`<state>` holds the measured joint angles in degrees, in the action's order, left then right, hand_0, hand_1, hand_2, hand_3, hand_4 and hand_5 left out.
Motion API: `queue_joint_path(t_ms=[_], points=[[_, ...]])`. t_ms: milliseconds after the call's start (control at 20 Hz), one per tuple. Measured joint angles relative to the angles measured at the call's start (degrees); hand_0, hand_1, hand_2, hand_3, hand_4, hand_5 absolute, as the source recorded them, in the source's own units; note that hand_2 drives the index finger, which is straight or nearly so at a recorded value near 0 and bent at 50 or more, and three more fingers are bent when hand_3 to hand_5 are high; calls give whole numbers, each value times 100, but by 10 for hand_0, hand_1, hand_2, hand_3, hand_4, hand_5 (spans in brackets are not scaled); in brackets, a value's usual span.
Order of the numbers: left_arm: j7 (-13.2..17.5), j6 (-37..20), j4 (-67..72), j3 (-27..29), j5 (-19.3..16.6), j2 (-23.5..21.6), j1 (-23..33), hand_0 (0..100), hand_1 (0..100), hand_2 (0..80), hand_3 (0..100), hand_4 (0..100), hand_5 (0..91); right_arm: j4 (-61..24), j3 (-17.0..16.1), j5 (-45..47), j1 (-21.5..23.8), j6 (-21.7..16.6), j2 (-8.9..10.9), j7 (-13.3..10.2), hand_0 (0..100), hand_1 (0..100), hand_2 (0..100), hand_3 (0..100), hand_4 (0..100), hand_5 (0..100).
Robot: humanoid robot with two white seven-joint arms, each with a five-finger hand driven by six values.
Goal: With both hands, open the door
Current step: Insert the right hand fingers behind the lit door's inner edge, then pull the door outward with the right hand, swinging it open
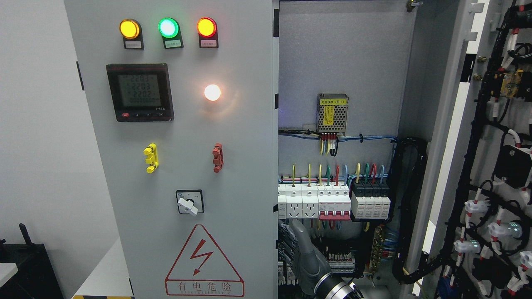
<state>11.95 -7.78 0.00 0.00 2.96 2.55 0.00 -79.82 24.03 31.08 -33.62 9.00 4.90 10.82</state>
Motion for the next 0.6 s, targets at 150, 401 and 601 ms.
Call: queue_joint_path(t_ms=[150,401,601], points=[[0,0,0,0,-1,0,0,0,0,0,0,32,0,14,-4,59,-16,2,20,67,0,0,0,0,0,0],[0,0,0,0,0,0,0,0,0,0,0,32,0,27,-8,108,-50,3,46,151,0,0,0,0,0,0],[0,0,0,0,1,0,0,0,0,0,0,32,0,30,-8,127,-64,3,61,180,0,0,0,0,0,0]])
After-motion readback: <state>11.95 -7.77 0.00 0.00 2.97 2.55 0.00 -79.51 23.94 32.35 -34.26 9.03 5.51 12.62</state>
